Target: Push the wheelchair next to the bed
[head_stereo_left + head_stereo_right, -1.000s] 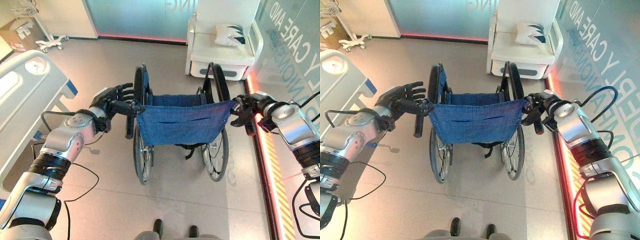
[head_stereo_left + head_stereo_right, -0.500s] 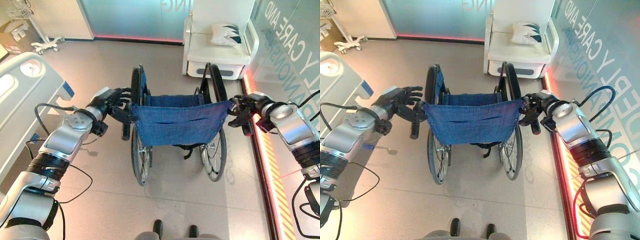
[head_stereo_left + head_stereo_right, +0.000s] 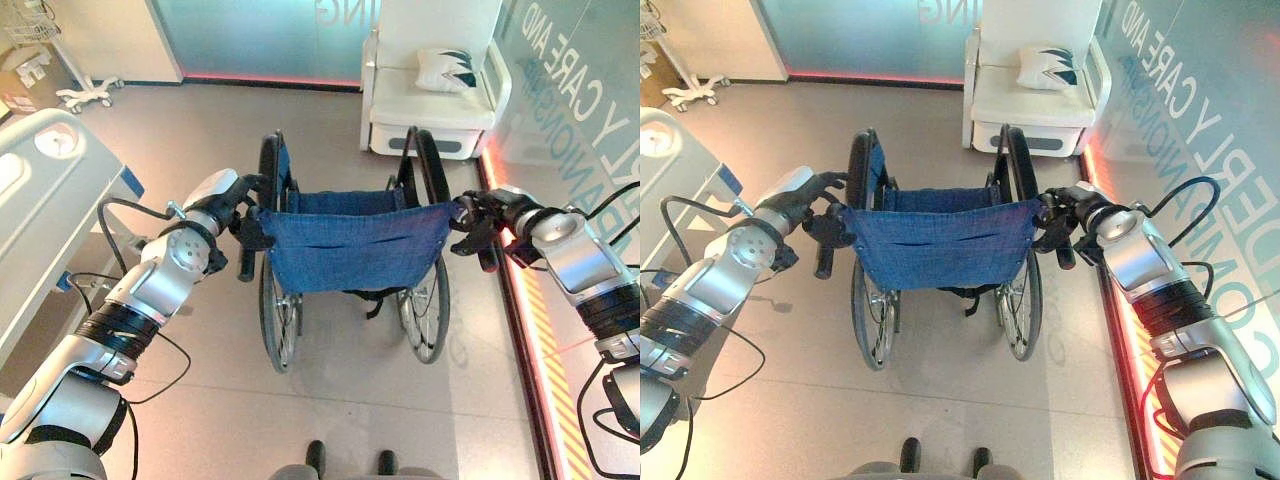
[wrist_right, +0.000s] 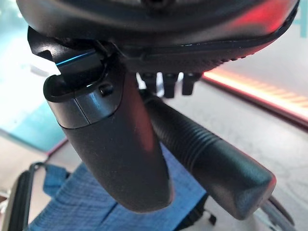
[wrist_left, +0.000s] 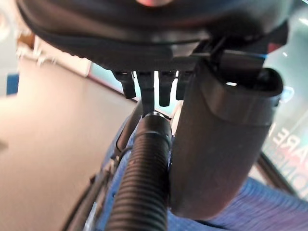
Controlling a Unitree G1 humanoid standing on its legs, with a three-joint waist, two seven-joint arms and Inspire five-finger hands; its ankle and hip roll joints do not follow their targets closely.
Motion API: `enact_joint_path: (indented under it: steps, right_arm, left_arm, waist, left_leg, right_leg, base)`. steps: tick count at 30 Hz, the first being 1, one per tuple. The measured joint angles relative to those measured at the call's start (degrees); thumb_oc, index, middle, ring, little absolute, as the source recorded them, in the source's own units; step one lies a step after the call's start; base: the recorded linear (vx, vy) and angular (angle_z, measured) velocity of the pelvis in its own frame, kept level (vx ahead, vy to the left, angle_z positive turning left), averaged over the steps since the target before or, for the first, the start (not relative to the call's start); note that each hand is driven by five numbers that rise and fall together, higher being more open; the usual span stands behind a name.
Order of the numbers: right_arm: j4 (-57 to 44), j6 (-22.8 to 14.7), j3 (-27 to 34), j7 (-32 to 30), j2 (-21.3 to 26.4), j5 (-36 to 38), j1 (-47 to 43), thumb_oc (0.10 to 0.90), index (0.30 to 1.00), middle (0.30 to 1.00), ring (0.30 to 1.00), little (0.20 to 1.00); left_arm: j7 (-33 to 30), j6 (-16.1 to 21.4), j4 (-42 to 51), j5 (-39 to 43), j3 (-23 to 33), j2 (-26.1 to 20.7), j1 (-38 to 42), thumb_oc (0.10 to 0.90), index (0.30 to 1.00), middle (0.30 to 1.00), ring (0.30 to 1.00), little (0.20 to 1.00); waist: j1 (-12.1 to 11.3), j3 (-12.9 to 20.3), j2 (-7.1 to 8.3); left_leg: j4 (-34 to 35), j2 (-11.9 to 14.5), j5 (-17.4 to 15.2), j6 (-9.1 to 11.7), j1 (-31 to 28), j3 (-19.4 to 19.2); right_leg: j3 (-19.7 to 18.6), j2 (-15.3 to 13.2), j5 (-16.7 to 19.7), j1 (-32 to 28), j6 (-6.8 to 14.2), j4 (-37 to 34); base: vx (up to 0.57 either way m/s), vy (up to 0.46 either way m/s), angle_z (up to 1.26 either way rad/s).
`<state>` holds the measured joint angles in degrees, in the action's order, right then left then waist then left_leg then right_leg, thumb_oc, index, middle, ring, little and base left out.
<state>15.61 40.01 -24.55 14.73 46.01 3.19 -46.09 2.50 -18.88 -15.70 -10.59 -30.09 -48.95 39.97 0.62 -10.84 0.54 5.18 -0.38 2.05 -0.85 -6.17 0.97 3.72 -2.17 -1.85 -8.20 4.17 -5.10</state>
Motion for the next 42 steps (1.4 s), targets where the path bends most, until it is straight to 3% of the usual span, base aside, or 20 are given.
enact_joint_path:
  steps: [8, 13, 17, 22, 32, 39, 42]
  right_arm:
    - [-2.17, -0.36, 0.24, -0.2, -0.11, -0.69, 1.71, 0.8, 0.9, 0.9, 0.9, 0.9]
    - [-3.14, -1.01, 2.13, -0.21, -0.75, -0.81, 3.82, 0.8, 0.9, 0.9, 0.9, 0.9]
    - [-4.89, -1.14, 4.46, -0.2, -1.75, -2.65, 6.29, 0.8, 0.9, 0.9, 0.9, 0.9]
    - [-7.24, -1.52, 6.79, -0.16, -2.29, -3.23, 9.21, 0.8, 0.9, 0.9, 0.9, 0.9]
    - [-9.31, -1.18, 8.04, 1.78, -2.3, -3.7, 12.07, 0.8, 0.9, 0.9, 0.9, 0.9]
    - [-9.15, -0.47, 8.11, 4.7, -2.27, -5.77, 11.91, 0.8, 0.9, 0.9, 0.9, 0.9]
    - [-8.69, 0.44, 7.92, 6.17, -2.27, -7.58, 11.3, 0.8, 0.9, 0.9, 0.9, 0.9]
  left_arm:
    - [-5.55, -4.38, -0.37, -16.45, -1.5, 5.14, -2.37, 0.8, 0.9, 0.9, 0.9, 0.9]
    - [-11.15, -6.69, 0.01, -17.43, 0.11, 8.16, -6.23, 0.8, 0.9, 0.9, 0.9, 0.9]
    - [-20.87, -6.68, 0.13, -13.08, 3.57, 13.6, -11.75, 0.8, 0.9, 0.9, 0.9, 0.9]
    - [-30.08, -5.36, 0.22, -9.68, 8.01, 16.23, -16.83, 0.8, 0.9, 0.9, 0.9, 0.9]
    - [-45.1, 2.67, 0.77, -7.47, 12.65, 20.4, -23.64, 0.8, 0.9, 0.9, 0.9, 0.9]
    - [-46.66, 4.12, -0.62, -5.42, 13.25, 20.75, -24.37, 0.8, 0.9, 0.9, 0.9, 0.9]
    - [-41.19, 3.22, -0.68, -4.98, 13.63, 20.52, -23.07, 0.8, 0.9, 0.9, 0.9, 0.9]
  waist:
    - [0.6, 0.01, 0.0]
    - [0.66, 0.04, 0.01]
    - [0.45, 0.06, 0.04]
    - [0.42, 0.12, 0.15]
    - [0.3, 0.57, 1.22]
    - [0.18, 0.88, 1.77]
    - [-0.08, 0.91, 1.77]
  left_leg:
    - [0.0, 0.07, 0.0, 0.0, -0.13, -0.31]
    - [0.0, 0.14, -0.01, 0.01, -0.3, -0.98]
    - [0.0, 0.18, -0.01, 0.01, -0.42, -1.0]
    - [0.01, 0.21, -0.02, 0.01, -0.5, -0.88]
    - [0.01, 0.31, -0.02, 0.02, -0.67, -0.85]
    - [0.01, 0.34, -0.02, 0.02, -0.76, -0.71]
    - [0.0, 0.28, -0.02, 0.02, -0.91, -0.51]
  right_leg:
    - [-0.32, 0.04, 0.01, 0.0, -0.01, 0.0]
    - [-0.42, 0.09, 0.01, -0.08, -0.02, 0.0]
    - [-0.38, 0.14, 0.01, -0.2, -0.02, 0.0]
    - [-0.24, 0.13, 0.01, -0.23, -0.02, 0.0]
    - [-0.15, 0.22, 0.01, -0.3, -0.01, -0.02]
    - [-0.04, 0.25, 0.01, -0.44, -0.01, -0.02]
    - [-0.04, 0.24, 0.01, -0.64, -0.01, -0.02]
  base:
    - [0.0, -0.002, -0.01]
    - [0.0, -0.007, -0.01]
    - [0.0, 0.0, 0.0]
    - [0.0, 0.0, 0.0]
    - [0.0, 0.0, 0.0]
    - [0.0, 0.0, 0.0]
    - [0.0, 0.006, 0.03]
